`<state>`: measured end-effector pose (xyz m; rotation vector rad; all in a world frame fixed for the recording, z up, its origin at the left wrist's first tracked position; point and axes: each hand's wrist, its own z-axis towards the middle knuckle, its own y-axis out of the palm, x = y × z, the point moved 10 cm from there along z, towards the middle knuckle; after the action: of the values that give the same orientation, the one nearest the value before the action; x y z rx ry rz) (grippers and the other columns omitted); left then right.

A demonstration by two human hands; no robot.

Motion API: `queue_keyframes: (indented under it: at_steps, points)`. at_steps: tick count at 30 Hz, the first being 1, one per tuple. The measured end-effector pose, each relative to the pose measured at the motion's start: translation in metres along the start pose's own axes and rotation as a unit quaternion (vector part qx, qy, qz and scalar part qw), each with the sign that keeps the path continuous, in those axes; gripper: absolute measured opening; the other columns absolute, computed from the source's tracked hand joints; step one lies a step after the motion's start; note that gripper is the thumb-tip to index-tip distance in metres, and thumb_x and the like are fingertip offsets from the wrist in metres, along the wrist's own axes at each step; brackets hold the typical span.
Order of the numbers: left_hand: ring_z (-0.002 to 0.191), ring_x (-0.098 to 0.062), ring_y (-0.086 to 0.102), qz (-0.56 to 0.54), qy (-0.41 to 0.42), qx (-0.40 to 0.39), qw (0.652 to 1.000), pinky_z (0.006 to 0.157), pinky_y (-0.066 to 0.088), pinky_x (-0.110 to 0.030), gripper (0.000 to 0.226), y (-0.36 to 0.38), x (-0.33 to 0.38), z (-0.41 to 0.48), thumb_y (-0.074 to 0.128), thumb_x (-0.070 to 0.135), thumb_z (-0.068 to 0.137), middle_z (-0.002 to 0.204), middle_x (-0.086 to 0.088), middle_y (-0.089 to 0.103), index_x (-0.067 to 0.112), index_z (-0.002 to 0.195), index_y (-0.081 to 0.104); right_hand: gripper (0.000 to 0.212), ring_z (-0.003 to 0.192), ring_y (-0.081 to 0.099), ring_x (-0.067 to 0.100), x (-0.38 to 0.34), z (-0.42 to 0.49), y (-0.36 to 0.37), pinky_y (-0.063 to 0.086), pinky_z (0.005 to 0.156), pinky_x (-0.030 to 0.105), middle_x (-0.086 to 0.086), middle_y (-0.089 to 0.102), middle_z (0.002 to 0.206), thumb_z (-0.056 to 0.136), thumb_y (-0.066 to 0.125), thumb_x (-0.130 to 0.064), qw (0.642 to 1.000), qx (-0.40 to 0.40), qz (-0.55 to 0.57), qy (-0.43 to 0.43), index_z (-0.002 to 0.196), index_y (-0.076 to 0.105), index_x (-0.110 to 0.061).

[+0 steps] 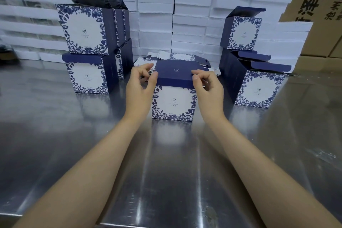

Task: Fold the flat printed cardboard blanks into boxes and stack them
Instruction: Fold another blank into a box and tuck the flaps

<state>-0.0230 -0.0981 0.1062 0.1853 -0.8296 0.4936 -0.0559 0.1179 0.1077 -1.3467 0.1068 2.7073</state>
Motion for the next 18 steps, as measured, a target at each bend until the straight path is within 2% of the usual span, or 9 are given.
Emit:
queue_keyframes:
  at_steps: [1, 3, 4, 7, 11, 15, 18]
  points:
    - [0.112, 0.002, 0.057, 0.008, 0.020, -0.021, 1.000, 0.094, 0.043, -0.017, 0.004, 0.004, 0.003, 0.000, 0.053, 0.018, 0.098, 0.124, 0.009, 0.061, 0.018, 0.095, 0.053, 0.018, 0.101, 0.060, 0.004, -0.001, -0.001, 0.003, 0.044, 0.086, 0.026, -0.009, 0.066, 0.106, 0.094, 0.058, -0.011, 1.000, -0.011, -0.002, -0.006, 0.080, 0.058, -0.023]
    - [0.117, -0.003, 0.054, 0.056, 0.092, -0.062, 0.992, 0.100, 0.040, -0.022, 0.017, 0.013, 0.020, -0.004, 0.050, 0.016, 0.100, 0.125, 0.007, 0.061, 0.015, 0.113, 0.061, 0.008, 0.106, 0.058, 0.012, -0.007, -0.003, 0.008, 0.045, 0.093, 0.034, -0.004, 0.064, 0.109, 0.094, 0.058, -0.013, 0.998, -0.038, -0.036, -0.046, 0.090, 0.062, -0.020]
    - [0.115, -0.003, 0.052, 0.083, 0.127, -0.074, 0.986, 0.101, 0.039, -0.021, 0.021, 0.018, 0.027, -0.007, 0.050, 0.014, 0.100, 0.122, 0.006, 0.062, 0.011, 0.115, 0.063, 0.005, 0.109, 0.057, 0.017, -0.011, -0.005, 0.011, 0.045, 0.096, 0.037, -0.001, 0.063, 0.110, 0.093, 0.060, -0.014, 0.994, -0.055, -0.063, -0.076, 0.095, 0.064, -0.016]
    - [0.103, -0.005, 0.051, 0.114, 0.171, -0.059, 0.977, 0.095, 0.042, -0.028, 0.018, 0.020, 0.040, -0.012, 0.053, 0.010, 0.098, 0.107, 0.004, 0.065, 0.007, 0.105, 0.069, 0.006, 0.109, 0.057, 0.020, -0.018, -0.007, 0.010, 0.044, 0.097, 0.039, -0.001, 0.063, 0.106, 0.091, 0.064, -0.013, 0.989, -0.055, -0.079, -0.113, 0.095, 0.068, -0.012]
    - [0.092, -0.009, 0.056, 0.127, 0.188, -0.024, 0.974, 0.092, 0.042, -0.042, 0.016, 0.015, 0.055, -0.010, 0.056, 0.014, 0.096, 0.096, 0.013, 0.063, 0.010, 0.100, 0.072, 0.012, 0.092, 0.056, 0.017, -0.040, -0.008, -0.002, 0.043, 0.082, 0.027, -0.014, 0.061, 0.087, 0.092, 0.062, -0.012, 0.982, 0.009, -0.082, -0.170, 0.082, 0.067, -0.014]
    - [0.084, -0.003, 0.053, 0.132, 0.195, -0.008, 0.972, 0.095, 0.040, -0.040, 0.015, 0.011, 0.064, -0.008, 0.059, 0.016, 0.095, 0.086, 0.018, 0.061, 0.012, 0.099, 0.073, 0.014, 0.088, 0.053, 0.004, -0.046, -0.006, -0.004, 0.043, 0.079, 0.030, -0.012, 0.061, 0.084, 0.092, 0.063, -0.014, 0.981, 0.014, -0.082, -0.174, 0.081, 0.069, -0.007]
    - [0.088, -0.006, 0.056, 0.125, 0.197, -0.002, 0.972, 0.100, 0.035, -0.032, 0.015, 0.008, 0.067, -0.006, 0.061, 0.016, 0.093, 0.092, 0.016, 0.065, 0.011, 0.097, 0.074, 0.011, 0.088, 0.052, -0.002, -0.048, -0.003, -0.006, 0.043, 0.080, 0.029, -0.012, 0.062, 0.085, 0.091, 0.064, -0.015, 0.985, 0.016, -0.064, -0.160, 0.083, 0.070, -0.011]
